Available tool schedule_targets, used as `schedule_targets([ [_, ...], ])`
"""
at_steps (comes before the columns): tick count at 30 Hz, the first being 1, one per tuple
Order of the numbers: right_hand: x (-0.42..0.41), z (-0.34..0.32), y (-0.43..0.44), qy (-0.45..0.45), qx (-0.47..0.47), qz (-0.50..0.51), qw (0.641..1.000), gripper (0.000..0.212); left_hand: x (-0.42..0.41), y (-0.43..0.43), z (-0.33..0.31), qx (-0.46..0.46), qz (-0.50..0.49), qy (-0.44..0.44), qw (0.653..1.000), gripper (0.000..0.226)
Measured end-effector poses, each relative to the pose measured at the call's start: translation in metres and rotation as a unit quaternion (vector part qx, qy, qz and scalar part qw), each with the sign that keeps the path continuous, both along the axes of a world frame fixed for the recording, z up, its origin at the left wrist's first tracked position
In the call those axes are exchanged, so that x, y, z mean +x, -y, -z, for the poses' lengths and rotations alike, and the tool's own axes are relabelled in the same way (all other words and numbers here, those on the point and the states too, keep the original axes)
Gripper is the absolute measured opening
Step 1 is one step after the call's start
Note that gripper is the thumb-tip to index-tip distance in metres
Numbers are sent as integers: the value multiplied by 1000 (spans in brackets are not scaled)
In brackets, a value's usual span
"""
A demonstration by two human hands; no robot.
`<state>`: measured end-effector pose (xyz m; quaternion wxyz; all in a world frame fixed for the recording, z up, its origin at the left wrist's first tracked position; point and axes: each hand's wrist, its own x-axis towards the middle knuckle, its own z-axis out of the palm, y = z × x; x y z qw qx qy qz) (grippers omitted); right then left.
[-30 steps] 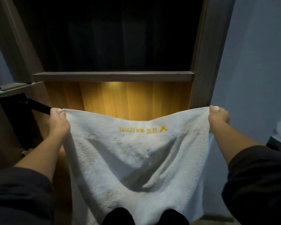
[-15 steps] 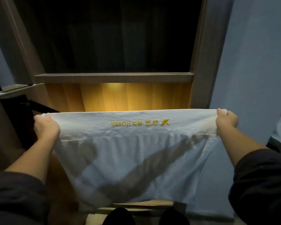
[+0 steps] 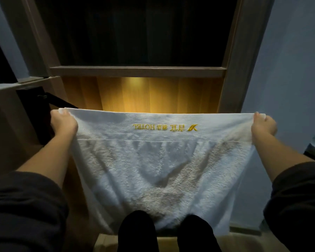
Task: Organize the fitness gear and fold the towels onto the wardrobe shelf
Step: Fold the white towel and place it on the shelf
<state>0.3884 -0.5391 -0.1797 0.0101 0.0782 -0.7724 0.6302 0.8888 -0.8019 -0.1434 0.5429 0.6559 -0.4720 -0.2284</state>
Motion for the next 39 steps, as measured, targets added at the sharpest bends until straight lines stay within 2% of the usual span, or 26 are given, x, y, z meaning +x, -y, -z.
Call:
schedule_targets([
  [8,33,-20,8,-31,-50,-62,996,46,-4,-14,-13,-31,23,-11,999,45],
  [12,64,-33,27,-66,-64,-147,985,38,-20,-30,-18,-60,52,1,997,43],
  [15,77,-46,35,-91,-100,-210,968,40,-20,-37,-22,-92,73,-14,993,41],
  [17,72,-56,30,-95,-136,-216,962,34,-7,-33,-28,-106,79,-69,989,40],
  [20,48,-66,10,-103,-169,-153,968,24,27,-25,-36,-126,46,-166,977,38],
  [23,33,-69,-10,-108,-179,-85,974,31,55,-24,-43,-155,27,-250,955,38],
  [25,40,-77,-11,-84,-230,-80,966,34,62,-23,-51,-194,39,-318,927,27],
  [27,57,-92,-9,-3,-332,-107,937,32,63,-25,-63,-220,40,-404,887,23],
  [29,69,-104,-11,50,-393,-154,905,32,62,-33,-71,-216,73,-464,856,39],
  [30,71,-107,-15,64,-419,-193,885,34,59,-41,-76,-199,113,-467,854,45],
  [31,71,-111,-18,74,-447,-250,856,38,59,-48,-81,-200,203,-481,829,49],
  [33,75,-119,-30,97,-497,-412,758,50,57,-55,-86,-307,330,-480,752,49],
  [34,86,-124,-34,92,-515,-477,706,50,50,-63,-92,-367,378,-501,687,39],
  [35,98,-129,-33,70,-537,-496,678,46,45,-74,-97,-351,463,-556,595,28],
  [36,111,-136,-34,108,-532,-524,656,41,33,-86,-102,-310,507,-563,575,23],
  [37,127,-141,-30,135,-523,-584,607,38,16,-101,-111,-273,506,-543,612,24],
  [38,150,-145,-27,151,-500,-637,567,38,-6,-116,-112,-234,528,-525,625,29],
  [39,174,-151,-23,153,-470,-667,557,40,-22,-131,-113,-185,557,-511,628,36],
])
